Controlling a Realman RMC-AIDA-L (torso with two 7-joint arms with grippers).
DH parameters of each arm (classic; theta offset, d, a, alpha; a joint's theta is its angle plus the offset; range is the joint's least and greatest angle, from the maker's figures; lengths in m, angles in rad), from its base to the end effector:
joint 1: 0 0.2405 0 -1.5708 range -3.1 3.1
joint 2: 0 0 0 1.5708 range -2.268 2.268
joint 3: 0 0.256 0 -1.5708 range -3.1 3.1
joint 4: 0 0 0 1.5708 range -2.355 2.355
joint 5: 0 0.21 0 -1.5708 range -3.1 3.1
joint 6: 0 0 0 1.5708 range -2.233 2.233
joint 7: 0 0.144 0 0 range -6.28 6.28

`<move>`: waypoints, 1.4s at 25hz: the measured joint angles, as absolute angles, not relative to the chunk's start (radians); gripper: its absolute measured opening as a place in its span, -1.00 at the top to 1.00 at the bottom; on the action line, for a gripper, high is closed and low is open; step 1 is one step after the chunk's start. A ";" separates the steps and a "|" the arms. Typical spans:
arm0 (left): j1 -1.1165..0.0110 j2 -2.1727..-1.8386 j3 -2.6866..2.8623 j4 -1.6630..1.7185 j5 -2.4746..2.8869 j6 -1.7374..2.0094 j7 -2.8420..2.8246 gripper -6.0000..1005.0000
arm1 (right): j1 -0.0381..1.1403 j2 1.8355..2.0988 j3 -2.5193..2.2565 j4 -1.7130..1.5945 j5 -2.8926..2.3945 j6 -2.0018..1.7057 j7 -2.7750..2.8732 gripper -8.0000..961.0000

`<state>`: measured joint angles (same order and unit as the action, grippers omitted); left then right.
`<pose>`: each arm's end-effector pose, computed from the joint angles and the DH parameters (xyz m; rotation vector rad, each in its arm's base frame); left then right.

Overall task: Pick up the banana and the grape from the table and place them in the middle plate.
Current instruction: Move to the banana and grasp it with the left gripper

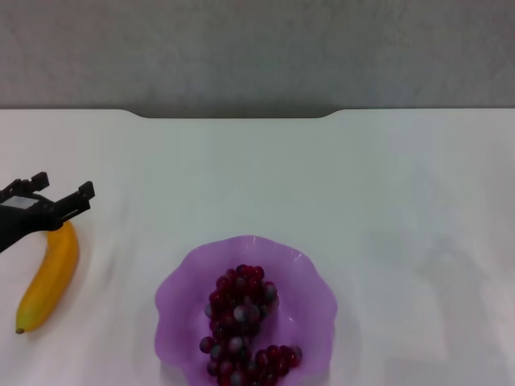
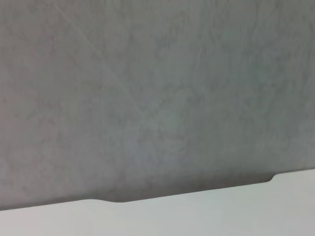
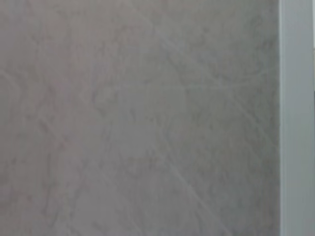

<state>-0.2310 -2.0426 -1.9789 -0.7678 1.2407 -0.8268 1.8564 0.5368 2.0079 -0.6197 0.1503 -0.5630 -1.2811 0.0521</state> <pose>-0.3351 0.3444 0.0367 -1.9754 -0.8167 -0.5948 0.3599 0.3365 0.0382 -1.3920 0.4909 0.5649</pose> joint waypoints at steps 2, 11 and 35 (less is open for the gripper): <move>-0.198 -2.042 -1.895 -0.854 1.244 -0.745 1.801 -0.76 | 0.540 2.008 -0.620 0.150 -0.564 -1.273 0.052 0.94; -0.075 -2.034 -1.592 -1.159 1.410 -0.387 1.516 -0.76 | 0.542 2.008 -0.620 0.150 -0.588 -1.270 0.054 0.94; -0.134 -2.034 -1.552 -1.146 2.276 -0.395 0.664 -0.76 | 0.542 2.008 -0.620 0.150 -0.609 -1.276 0.057 0.94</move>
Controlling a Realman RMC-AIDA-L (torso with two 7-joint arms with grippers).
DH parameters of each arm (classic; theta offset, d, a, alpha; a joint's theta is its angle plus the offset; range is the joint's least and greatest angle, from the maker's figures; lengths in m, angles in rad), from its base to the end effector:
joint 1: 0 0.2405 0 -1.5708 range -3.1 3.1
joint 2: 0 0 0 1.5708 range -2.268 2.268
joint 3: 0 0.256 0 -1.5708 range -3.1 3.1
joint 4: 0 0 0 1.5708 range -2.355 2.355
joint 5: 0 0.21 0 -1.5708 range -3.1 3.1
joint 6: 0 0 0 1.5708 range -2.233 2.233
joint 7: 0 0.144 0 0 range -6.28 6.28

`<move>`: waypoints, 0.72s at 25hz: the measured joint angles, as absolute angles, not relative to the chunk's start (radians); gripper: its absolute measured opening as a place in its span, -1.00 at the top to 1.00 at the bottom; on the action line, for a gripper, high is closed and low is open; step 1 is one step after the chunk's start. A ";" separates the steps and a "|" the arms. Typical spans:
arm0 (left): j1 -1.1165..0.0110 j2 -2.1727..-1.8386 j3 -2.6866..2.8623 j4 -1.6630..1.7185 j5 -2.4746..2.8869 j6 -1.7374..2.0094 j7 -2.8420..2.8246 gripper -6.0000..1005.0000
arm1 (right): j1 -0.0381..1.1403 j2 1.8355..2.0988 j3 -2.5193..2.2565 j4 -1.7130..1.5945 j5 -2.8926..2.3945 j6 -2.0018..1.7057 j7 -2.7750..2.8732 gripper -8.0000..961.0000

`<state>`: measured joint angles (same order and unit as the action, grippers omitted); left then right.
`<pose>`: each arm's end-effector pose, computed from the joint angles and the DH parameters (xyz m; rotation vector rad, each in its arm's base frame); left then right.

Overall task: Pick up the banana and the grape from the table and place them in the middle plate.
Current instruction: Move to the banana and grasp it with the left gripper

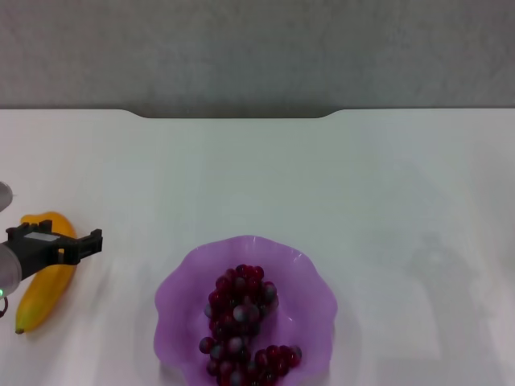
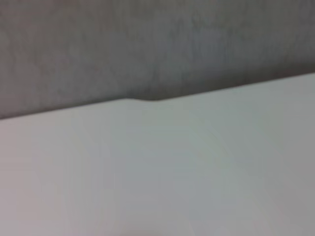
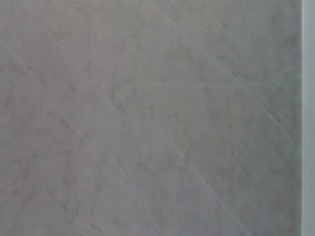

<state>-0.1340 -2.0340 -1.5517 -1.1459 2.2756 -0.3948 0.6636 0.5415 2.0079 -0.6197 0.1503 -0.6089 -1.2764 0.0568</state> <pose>-0.3204 0.3427 0.0055 -1.9150 -0.9793 -0.1166 0.3552 0.3387 0.0327 -1.4389 0.4773 0.5706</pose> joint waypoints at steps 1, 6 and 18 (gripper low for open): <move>-0.140 -2.034 -1.553 -1.140 2.295 -0.398 0.645 -0.76 | 0.542 2.008 -0.620 0.151 -0.613 -1.278 0.057 0.94; -0.163 -2.034 -1.564 -1.106 2.318 -0.397 0.614 -0.75 | 0.544 2.008 -0.620 0.153 -0.617 -1.280 0.064 0.94; -0.243 -2.032 -1.618 -0.964 2.322 -0.368 0.600 -0.75 | 0.545 2.008 -0.620 0.156 -0.643 -1.283 0.069 0.94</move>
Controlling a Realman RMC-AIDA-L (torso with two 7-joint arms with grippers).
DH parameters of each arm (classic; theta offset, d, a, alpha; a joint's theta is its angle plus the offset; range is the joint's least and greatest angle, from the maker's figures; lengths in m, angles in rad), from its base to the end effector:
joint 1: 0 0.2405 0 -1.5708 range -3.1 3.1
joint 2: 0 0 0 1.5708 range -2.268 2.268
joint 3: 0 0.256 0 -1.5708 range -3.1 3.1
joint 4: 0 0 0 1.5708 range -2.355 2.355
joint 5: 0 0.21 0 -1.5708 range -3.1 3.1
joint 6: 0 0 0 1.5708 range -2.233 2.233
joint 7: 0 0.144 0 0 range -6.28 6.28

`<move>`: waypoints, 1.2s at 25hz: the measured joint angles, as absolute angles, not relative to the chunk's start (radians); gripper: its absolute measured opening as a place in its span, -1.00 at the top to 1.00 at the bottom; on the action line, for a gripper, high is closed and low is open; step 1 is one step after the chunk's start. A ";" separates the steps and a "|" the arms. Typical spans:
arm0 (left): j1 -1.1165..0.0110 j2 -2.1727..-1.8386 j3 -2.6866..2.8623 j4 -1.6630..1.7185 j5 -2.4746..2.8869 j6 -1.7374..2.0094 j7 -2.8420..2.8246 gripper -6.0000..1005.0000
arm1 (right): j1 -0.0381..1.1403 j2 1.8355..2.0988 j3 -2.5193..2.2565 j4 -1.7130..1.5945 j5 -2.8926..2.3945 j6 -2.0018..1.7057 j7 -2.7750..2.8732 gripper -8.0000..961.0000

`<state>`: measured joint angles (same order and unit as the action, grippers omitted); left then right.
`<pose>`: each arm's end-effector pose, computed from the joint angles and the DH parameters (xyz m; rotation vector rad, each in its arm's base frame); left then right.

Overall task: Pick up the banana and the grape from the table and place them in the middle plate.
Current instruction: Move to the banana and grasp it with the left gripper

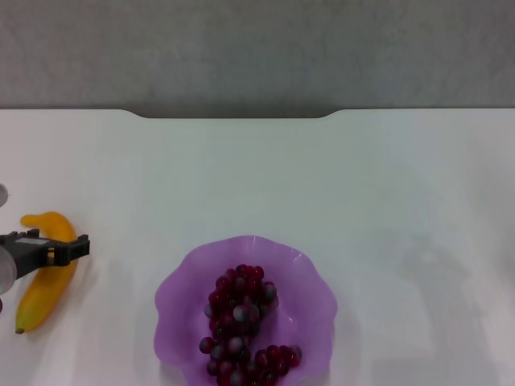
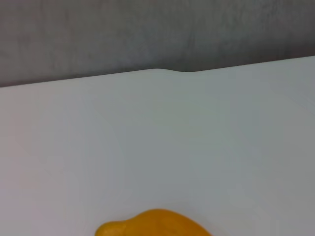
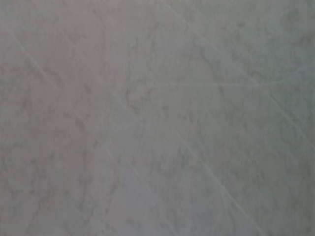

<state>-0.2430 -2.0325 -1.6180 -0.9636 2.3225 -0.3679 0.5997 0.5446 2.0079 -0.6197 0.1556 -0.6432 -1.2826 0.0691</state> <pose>-0.3439 0.3574 0.0032 -1.8506 -1.0678 -0.0607 0.3510 0.3391 0.0282 -1.4712 0.4716 0.5877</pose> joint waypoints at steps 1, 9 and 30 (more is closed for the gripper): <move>-0.248 -2.032 -1.618 -0.954 2.323 -0.368 0.601 -0.75 | 0.545 2.008 -0.620 0.156 -0.644 -1.283 0.069 0.94; -0.273 -2.032 -1.616 -0.916 2.325 -0.371 0.606 -0.75 | 0.545 2.008 -0.620 0.157 -0.644 -1.285 0.071 0.94; -0.318 -2.031 -1.620 -0.849 2.326 -0.369 0.611 -0.74 | 0.545 2.008 -0.620 0.158 -0.658 -1.309 0.094 0.94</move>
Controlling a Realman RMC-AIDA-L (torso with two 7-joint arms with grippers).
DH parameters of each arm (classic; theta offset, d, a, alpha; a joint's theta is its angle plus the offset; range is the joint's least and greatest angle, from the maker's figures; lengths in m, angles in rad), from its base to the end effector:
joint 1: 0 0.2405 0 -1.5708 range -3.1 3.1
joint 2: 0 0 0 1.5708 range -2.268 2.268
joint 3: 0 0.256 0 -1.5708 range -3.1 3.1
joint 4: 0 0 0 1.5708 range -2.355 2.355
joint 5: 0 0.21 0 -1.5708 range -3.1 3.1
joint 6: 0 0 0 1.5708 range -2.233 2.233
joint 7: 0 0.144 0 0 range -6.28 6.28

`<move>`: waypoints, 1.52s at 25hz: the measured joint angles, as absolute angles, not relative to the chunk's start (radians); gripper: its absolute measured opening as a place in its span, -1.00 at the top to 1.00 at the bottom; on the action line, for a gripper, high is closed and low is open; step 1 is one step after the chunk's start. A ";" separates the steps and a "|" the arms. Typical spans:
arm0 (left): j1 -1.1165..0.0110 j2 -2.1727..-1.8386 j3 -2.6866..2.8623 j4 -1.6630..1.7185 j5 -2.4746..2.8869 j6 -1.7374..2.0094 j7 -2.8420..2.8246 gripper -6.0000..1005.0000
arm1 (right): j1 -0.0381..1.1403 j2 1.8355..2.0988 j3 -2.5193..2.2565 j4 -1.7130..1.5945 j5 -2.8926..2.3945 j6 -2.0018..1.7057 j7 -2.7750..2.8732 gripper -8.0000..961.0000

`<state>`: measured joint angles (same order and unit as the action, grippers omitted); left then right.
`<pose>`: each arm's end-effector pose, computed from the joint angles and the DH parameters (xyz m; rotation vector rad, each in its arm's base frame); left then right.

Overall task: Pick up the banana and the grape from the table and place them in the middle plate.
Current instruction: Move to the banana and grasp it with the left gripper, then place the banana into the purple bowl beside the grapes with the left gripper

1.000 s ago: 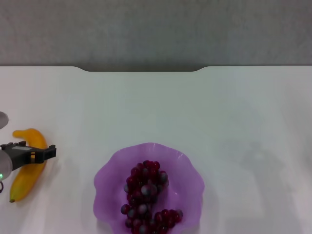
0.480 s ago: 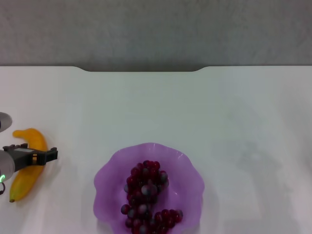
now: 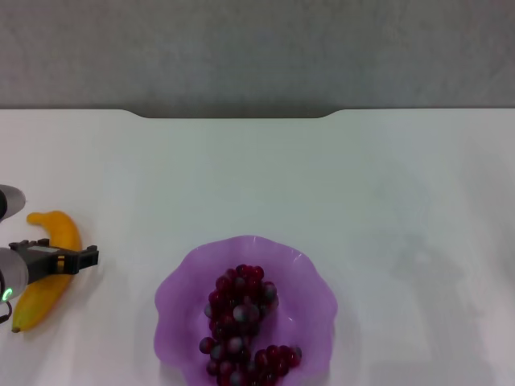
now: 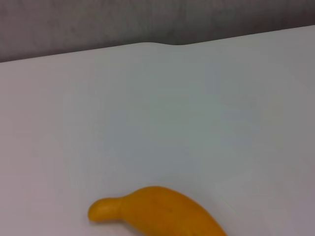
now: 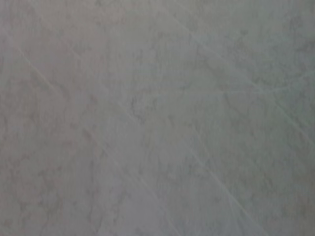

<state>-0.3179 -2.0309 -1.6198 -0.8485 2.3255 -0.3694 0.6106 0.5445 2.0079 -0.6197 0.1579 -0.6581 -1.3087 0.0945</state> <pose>-0.3494 0.3638 -0.0097 -1.8844 -1.0859 0.0010 0.3469 0.3384 0.0281 -1.4751 0.4670 0.6272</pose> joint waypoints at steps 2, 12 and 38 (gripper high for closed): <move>-0.318 -2.031 -1.620 -0.848 2.327 -0.369 0.611 -0.74 | 0.545 2.008 -0.620 0.158 -0.658 -1.309 0.095 0.94; -0.324 -2.031 -1.619 -0.847 2.350 -0.374 0.604 -0.74 | 0.545 2.008 -0.620 0.158 -0.658 -1.309 0.095 0.94; -0.327 -2.029 -1.620 -0.857 2.350 -0.395 0.603 0.00 | 0.540 2.008 -0.620 0.160 -0.658 -1.310 0.097 0.94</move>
<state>-0.3267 -2.0294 -1.6198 -0.8566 2.3497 -0.3946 0.6033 0.5401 2.0079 -0.6197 0.1596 -0.6581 -1.3101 0.0966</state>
